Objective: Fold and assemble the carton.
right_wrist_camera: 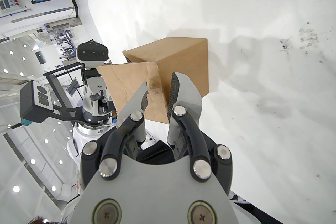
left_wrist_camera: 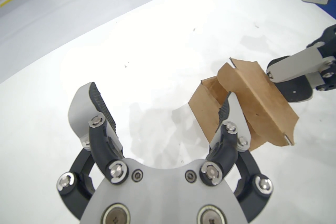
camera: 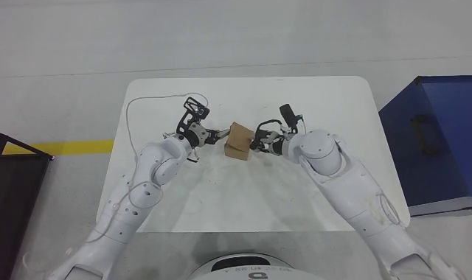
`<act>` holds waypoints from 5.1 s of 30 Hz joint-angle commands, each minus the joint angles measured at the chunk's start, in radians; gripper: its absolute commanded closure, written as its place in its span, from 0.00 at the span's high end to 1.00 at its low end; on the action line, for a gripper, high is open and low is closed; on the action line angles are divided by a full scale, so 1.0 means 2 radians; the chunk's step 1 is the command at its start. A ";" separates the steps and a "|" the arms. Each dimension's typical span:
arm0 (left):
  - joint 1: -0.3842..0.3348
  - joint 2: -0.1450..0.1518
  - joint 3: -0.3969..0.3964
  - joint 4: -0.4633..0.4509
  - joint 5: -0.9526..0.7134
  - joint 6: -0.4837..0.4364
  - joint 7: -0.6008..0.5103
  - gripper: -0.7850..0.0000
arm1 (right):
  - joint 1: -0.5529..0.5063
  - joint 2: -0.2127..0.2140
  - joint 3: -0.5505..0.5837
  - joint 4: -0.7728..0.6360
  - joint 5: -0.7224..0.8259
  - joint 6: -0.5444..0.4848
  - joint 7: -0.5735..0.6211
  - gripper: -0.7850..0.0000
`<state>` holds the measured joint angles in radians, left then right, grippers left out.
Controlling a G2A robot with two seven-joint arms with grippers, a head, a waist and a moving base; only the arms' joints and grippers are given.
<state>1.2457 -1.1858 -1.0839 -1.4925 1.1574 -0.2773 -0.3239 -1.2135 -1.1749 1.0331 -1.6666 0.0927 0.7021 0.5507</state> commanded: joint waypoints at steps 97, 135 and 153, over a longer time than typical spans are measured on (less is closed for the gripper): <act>0.002 -0.010 0.005 -0.008 0.052 -0.001 -0.003 1.00 | 0.002 0.009 -0.015 -0.038 -0.065 0.047 0.012 0.35; -0.001 -0.011 0.004 -0.021 0.000 -0.058 -0.086 0.20 | 0.007 0.008 -0.018 -0.035 -0.066 0.049 0.012 0.36; 0.015 -0.006 -0.013 -0.043 0.010 -0.028 -0.101 0.64 | -0.003 0.010 -0.013 -0.049 -0.068 0.050 0.004 0.36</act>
<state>1.2739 -1.1987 -1.1094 -1.5778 1.1759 -0.3381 -0.5236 -1.2191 -1.1552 1.0075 -1.7651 -0.0450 0.8030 0.5603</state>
